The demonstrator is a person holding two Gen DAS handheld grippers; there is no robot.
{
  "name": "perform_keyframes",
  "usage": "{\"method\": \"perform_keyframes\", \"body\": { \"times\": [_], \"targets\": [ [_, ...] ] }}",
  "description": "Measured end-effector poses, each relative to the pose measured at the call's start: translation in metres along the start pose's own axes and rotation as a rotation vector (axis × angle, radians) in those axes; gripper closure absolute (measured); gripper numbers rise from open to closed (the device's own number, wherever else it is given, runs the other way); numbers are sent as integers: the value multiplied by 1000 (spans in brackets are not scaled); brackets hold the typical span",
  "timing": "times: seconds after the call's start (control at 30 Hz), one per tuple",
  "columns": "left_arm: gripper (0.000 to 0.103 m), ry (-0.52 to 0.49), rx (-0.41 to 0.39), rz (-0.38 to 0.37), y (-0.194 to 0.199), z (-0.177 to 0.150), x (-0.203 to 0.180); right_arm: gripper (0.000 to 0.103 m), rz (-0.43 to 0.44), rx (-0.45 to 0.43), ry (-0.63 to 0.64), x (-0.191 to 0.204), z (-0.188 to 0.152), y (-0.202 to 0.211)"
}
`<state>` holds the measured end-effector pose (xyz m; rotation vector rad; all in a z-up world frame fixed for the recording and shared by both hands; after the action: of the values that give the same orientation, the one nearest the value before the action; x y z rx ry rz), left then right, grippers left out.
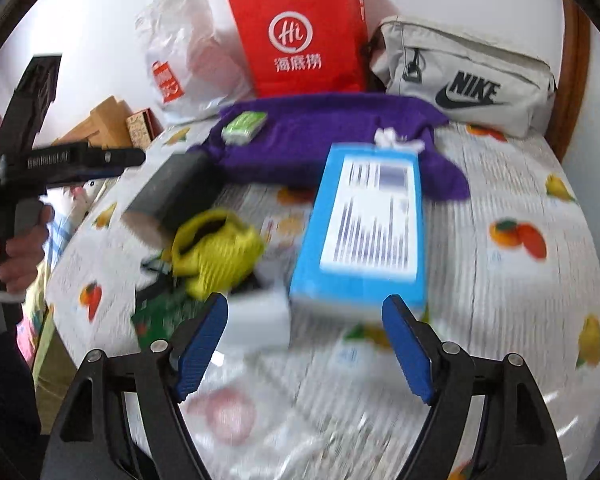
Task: Organize soft objects
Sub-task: 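Grasp the white mesh bag with the right tool while the left tool grasps the yellow pouch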
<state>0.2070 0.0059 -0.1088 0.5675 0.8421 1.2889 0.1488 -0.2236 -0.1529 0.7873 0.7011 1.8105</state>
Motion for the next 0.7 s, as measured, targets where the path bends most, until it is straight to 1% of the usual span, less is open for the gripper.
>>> {"method": "perform_keyframes", "body": {
  "times": [0.1,0.2,0.3,0.33,0.37,0.4,0.47,0.6,0.7],
  "targets": [
    [33,4,2,-5,3,-15,-2,24,18,31,-8,5,-32,-6],
    [33,6,13,-16,4,-30,-4,24,34,64,-13,11,-56,-17],
    [33,1,23,-15,4,-42,-5,24,40,82,-10,15,-70,-26],
    [33,1,27,-15,3,-45,-5,24,56,88,-12,17,-74,-29],
    [33,3,28,-17,3,-49,-4,21,66,82,-13,19,-77,-30],
    [33,7,29,-22,3,-52,-3,13,74,68,-9,21,-78,-29],
    [33,14,36,-20,2,-58,-1,5,105,56,-12,27,-81,-28],
    [33,25,44,-17,1,-68,6,0,143,54,13,43,-88,-28],
    [32,32,48,-24,1,-74,10,0,93,45,97,61,-94,-31]
  ]
}}
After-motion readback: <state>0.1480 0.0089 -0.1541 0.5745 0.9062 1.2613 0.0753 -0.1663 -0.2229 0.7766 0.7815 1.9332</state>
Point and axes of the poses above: each gripper's, at about its wrist camera, not at the fingertips, and y roughly against the way its jaws point, x to its left, z to its top, the point moved 5 cm from there along -y, roughly the way its jaws point, and after that the axes turned 1 degree about -x, right-handed, at the moved point
